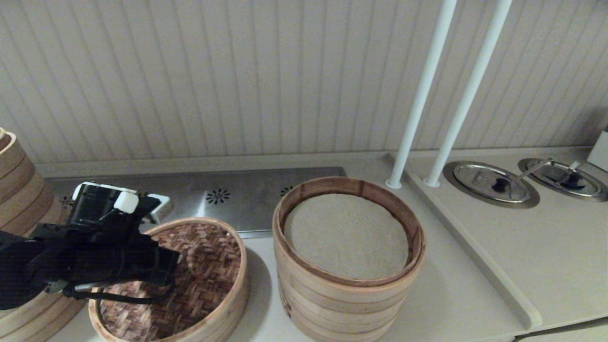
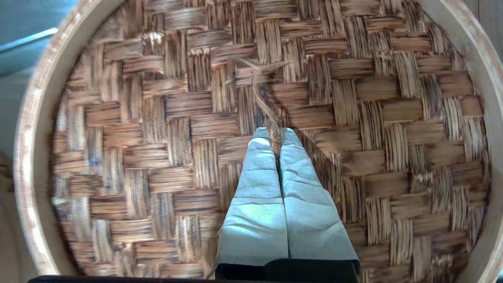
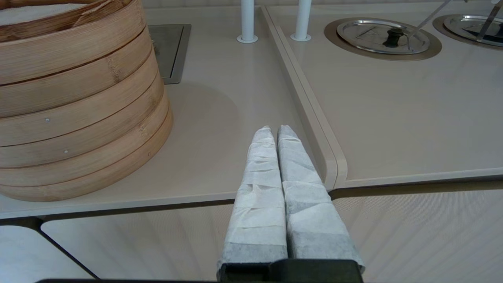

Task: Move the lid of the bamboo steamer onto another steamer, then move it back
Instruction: Pick up the steamer

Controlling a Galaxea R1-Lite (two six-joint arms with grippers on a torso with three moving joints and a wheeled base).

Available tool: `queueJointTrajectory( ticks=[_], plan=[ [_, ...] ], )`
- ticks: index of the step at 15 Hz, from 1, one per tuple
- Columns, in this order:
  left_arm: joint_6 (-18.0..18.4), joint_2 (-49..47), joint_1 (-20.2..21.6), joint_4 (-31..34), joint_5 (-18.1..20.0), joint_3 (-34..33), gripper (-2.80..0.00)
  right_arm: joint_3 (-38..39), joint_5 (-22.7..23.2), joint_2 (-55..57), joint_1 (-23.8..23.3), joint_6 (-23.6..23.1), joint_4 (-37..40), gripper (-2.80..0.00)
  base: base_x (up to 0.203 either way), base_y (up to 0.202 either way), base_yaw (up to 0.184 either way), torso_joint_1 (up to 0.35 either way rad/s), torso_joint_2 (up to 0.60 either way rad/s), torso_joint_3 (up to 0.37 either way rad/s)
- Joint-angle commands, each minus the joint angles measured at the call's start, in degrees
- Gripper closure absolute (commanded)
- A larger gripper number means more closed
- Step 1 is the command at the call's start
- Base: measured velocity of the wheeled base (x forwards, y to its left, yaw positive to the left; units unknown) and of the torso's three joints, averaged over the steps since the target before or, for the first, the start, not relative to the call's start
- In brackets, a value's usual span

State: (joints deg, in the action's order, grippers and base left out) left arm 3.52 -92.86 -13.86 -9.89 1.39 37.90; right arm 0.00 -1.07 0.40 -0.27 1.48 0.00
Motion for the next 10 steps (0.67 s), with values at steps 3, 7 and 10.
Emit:
queueJointTrajectory(
  ticks=[3, 7, 10],
  plan=[
    [0.0, 2.1, 0.0, -0.9, -1.5, -0.2, 0.0, 0.2, 0.0, 0.0, 0.0, 0.0, 0.0, 0.0, 0.0, 0.0, 0.0, 0.0, 0.0, 0.0],
    [0.0, 3.7, 0.0, -1.9, -1.4, -0.7, 0.0, 0.2, 0.0, 0.0, 0.0, 0.0, 0.0, 0.0, 0.0, 0.0, 0.0, 0.0, 0.0, 0.0],
    [0.0, 4.4, 0.0, -1.8, -1.5, -1.1, 0.0, 0.2, 0.0, 0.0, 0.0, 0.0, 0.0, 0.0, 0.0, 0.0, 0.0, 0.0, 0.0, 0.0]
  ],
)
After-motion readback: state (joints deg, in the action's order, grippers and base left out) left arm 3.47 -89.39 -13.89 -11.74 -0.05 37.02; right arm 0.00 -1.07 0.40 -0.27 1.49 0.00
